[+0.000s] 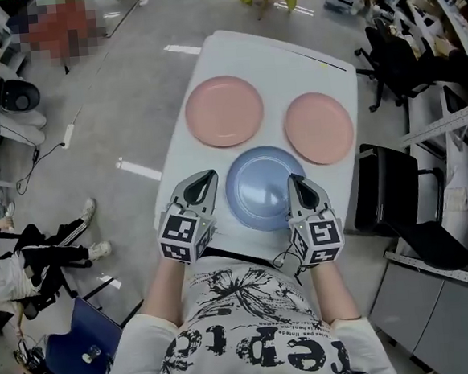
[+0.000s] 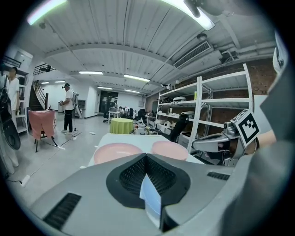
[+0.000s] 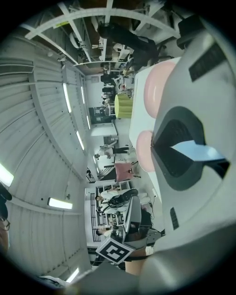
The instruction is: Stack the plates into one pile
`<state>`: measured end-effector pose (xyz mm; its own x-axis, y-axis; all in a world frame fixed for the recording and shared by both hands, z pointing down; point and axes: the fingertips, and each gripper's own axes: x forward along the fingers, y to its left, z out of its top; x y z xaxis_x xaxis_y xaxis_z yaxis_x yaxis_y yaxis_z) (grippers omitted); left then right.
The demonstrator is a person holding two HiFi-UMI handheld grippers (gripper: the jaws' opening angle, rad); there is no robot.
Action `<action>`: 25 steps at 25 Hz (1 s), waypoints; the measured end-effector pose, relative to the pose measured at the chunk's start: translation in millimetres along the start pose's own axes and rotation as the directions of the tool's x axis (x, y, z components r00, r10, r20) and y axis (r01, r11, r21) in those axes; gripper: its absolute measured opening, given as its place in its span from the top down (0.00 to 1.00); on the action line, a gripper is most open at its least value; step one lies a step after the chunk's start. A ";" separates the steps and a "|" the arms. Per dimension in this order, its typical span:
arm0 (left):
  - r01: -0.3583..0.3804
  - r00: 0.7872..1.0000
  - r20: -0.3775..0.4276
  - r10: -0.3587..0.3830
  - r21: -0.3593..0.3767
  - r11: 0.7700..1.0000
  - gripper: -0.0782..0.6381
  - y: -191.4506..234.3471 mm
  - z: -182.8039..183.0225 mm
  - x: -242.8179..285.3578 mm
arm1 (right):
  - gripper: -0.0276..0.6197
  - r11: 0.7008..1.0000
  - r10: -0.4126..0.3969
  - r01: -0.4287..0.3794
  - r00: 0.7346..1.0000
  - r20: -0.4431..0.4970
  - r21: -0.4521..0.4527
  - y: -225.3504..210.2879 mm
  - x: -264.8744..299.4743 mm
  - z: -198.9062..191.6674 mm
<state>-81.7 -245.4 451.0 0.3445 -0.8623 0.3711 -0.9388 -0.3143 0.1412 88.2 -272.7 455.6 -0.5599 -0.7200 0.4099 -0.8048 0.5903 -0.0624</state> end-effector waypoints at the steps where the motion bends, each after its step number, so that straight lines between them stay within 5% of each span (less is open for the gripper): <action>1: -0.003 1.000 -0.006 0.003 -0.013 1.000 0.89 10.8 2.4 9.7 | 0.95 1.000 -0.001 0.001 1.000 -0.009 -0.001 -3.8 13.4 4.7; 10: -0.085 0.984 -0.170 0.062 -0.132 0.988 0.89 124.0 -9.5 89.1 | 0.95 0.995 -0.021 0.036 0.987 -0.161 0.089 -23.0 144.7 14.0; 15: -0.143 0.971 -0.218 0.103 -0.180 0.973 0.88 177.4 -18.5 125.6 | 0.82 0.993 -0.040 0.063 0.976 -0.213 0.100 -34.6 207.4 15.4; 21: -0.153 0.951 -0.298 0.080 -0.228 0.962 0.72 225.6 -40.4 162.8 | 0.75 0.989 -0.095 0.126 0.944 -0.317 0.078 -52.6 268.7 -1.8; 25: -0.151 0.935 -0.351 0.055 -0.251 0.956 0.72 243.3 -55.9 184.5 | 0.75 0.983 -0.123 0.165 0.918 -0.377 0.081 -63.6 292.3 -16.0</action>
<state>-246.2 -458.8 605.1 0.2720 -0.6842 0.6767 -0.9482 -0.0707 0.3097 -21.2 -514.9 593.9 -0.3408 -0.5958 0.7272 -0.8992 0.4324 -0.0672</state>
